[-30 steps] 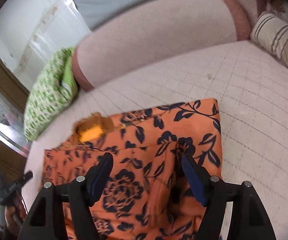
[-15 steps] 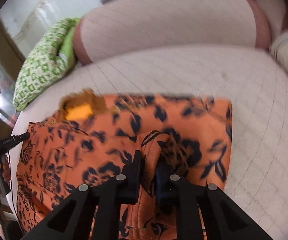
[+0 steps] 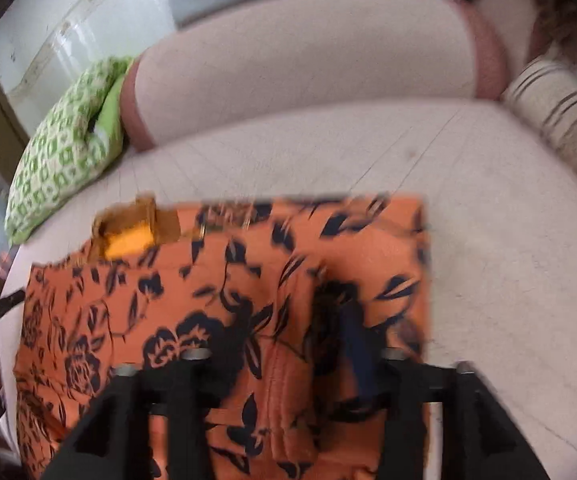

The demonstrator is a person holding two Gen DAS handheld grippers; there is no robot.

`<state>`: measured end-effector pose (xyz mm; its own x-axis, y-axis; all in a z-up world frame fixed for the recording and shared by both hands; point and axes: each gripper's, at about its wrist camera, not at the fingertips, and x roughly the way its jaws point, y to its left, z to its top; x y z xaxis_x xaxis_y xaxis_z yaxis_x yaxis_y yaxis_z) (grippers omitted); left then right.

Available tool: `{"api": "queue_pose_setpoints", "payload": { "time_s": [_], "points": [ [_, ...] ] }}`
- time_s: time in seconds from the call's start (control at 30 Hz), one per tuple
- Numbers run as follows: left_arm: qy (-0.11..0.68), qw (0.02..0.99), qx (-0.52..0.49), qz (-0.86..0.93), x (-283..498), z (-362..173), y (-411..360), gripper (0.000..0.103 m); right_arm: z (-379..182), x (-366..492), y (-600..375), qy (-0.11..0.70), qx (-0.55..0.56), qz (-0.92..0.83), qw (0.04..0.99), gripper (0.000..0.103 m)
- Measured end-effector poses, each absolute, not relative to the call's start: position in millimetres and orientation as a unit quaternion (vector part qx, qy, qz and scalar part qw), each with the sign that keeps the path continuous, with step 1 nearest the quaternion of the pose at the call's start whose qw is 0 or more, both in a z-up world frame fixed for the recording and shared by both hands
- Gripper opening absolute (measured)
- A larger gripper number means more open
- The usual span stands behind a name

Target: Fold small clothes

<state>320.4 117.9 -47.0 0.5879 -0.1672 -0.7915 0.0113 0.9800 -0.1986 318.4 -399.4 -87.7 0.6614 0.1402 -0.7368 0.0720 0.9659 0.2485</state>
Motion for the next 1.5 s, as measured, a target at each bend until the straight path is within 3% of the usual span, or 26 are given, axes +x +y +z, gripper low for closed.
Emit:
{"api": "queue_pose_setpoints", "payload": {
  "time_s": [0.13,0.23,0.27,0.33,0.43,0.6,0.73,0.9,1.1,1.47,1.5],
  "points": [
    [0.449,0.885,-0.070,-0.101,287.4,-36.8,94.0,0.038,-64.4,294.1,-402.4,0.369,0.206,0.092,0.902,0.060],
    [0.495,0.862,-0.076,-0.073,284.7,-67.0,91.0,0.056,-95.9,301.3,-398.4,0.423,0.273,0.168,0.848,0.065],
    [0.530,0.844,-0.067,-0.051,290.6,-83.2,91.6,0.057,-115.0,308.3,-401.1,0.453,0.281,0.154,0.832,0.060],
    [0.517,0.854,-0.052,-0.039,282.2,-78.4,90.5,0.056,-133.4,306.6,-420.1,0.457,0.337,0.132,0.813,0.052],
    [0.496,0.863,-0.079,-0.063,257.3,-48.8,95.2,0.058,-82.9,276.6,-417.7,0.409,0.295,0.138,0.852,0.068],
    [0.470,0.876,-0.091,-0.059,181.8,-16.3,112.2,0.080,-50.7,205.3,-424.4,0.427,0.225,0.142,0.865,0.073],
    [0.507,0.850,-0.131,-0.056,118.3,-30.4,123.3,0.080,-81.4,120.3,-441.8,0.511,0.173,0.121,0.833,0.073],
    [0.546,0.823,-0.143,-0.058,58.5,-59.0,119.0,0.080,-117.4,47.7,-452.7,0.564,0.195,0.116,0.794,0.073],
    [0.565,0.809,-0.160,-0.040,31.8,-83.6,124.1,0.080,-136.1,26.1,-451.7,0.566,0.245,0.131,0.776,0.070],
    [0.580,0.793,-0.184,-0.017,11.0,-95.7,139.6,0.078,-134.7,20.2,-432.7,0.557,0.239,0.150,0.781,0.068],
    [0.587,0.790,-0.177,-0.018,10.6,-99.8,137.2,0.068,-136.0,20.7,-432.6,0.557,0.242,0.150,0.780,0.068]
  ]
}}
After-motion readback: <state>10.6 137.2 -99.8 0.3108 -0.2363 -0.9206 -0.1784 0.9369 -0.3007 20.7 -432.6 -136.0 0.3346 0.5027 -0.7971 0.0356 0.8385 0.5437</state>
